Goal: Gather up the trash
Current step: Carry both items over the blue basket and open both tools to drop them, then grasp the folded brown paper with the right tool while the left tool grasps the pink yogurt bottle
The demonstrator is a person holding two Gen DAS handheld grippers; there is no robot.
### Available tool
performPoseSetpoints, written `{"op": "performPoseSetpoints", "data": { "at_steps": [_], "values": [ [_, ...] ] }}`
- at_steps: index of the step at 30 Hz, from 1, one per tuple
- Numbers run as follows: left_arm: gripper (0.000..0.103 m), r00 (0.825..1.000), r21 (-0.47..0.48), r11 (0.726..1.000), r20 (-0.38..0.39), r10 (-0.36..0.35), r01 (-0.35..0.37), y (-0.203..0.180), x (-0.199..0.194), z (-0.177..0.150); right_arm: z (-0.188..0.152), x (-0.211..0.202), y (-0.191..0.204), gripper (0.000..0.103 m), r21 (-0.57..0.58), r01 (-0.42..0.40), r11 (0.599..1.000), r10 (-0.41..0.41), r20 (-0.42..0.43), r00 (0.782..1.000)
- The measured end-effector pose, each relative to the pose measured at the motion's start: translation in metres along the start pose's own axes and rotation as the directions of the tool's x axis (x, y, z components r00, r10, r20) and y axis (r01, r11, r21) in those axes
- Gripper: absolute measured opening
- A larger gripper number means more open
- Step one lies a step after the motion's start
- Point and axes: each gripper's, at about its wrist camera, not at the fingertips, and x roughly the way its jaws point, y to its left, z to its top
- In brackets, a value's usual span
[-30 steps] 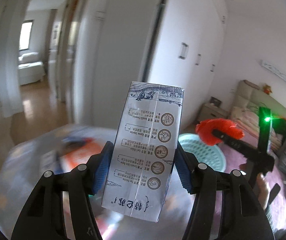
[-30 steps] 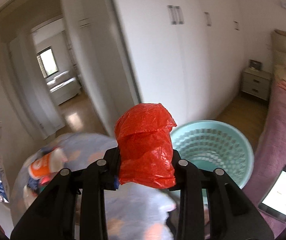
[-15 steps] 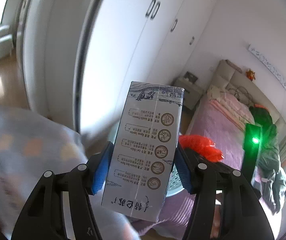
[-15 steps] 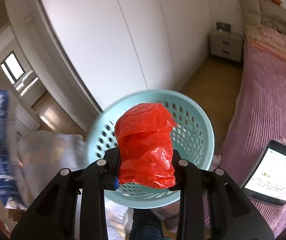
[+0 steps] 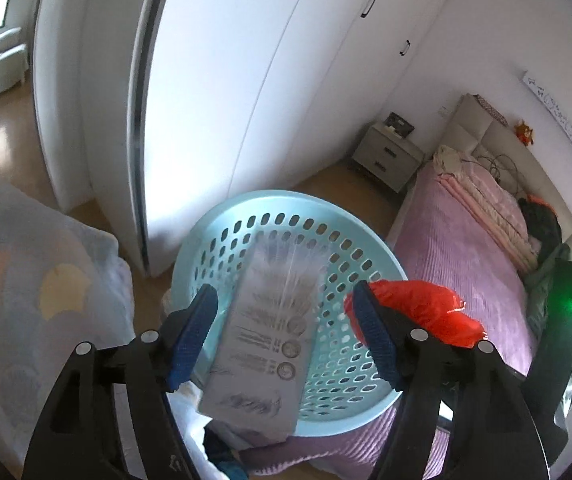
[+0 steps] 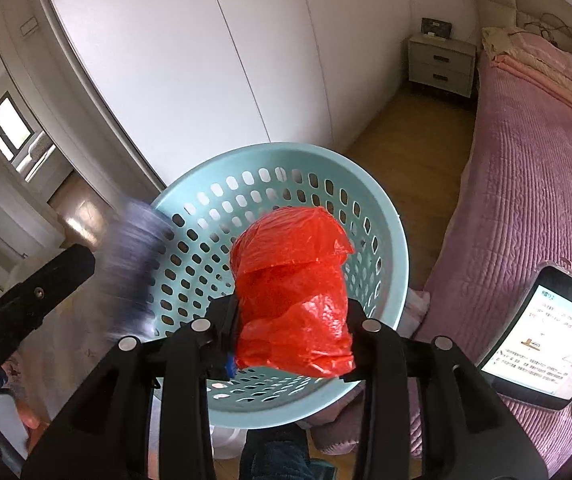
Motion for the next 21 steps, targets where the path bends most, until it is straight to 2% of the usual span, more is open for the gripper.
{"op": "performPoseSetpoints", "data": {
  "at_steps": [2,6,14,21],
  "values": [
    [0.068,1.000,0.004,1.000,0.005,-0.003,0.003,0.000,-0.006,0.000,0.000,-0.001,0.000,0.045,0.001,-0.013,1.000,0.013,0.000,1.000],
    [0.072,0.999,0.009,1.000,0.033,-0.004,0.004,0.002,-0.023,-0.001,0.002,-0.009,0.002,0.055,-0.010,-0.013,1.000,0.013,0.032,0.999],
    [0.072,0.992,0.048,0.999,0.129,-0.011,0.005,-0.011,-0.083,-0.006,0.003,-0.039,0.002,0.056,0.000,-0.040,0.999,0.040,0.076,0.996],
    [0.072,0.977,0.073,0.997,0.212,-0.002,-0.014,-0.013,-0.144,-0.019,-0.005,-0.076,0.028,0.057,-0.049,-0.099,0.994,0.104,0.120,0.987]
  ]
}}
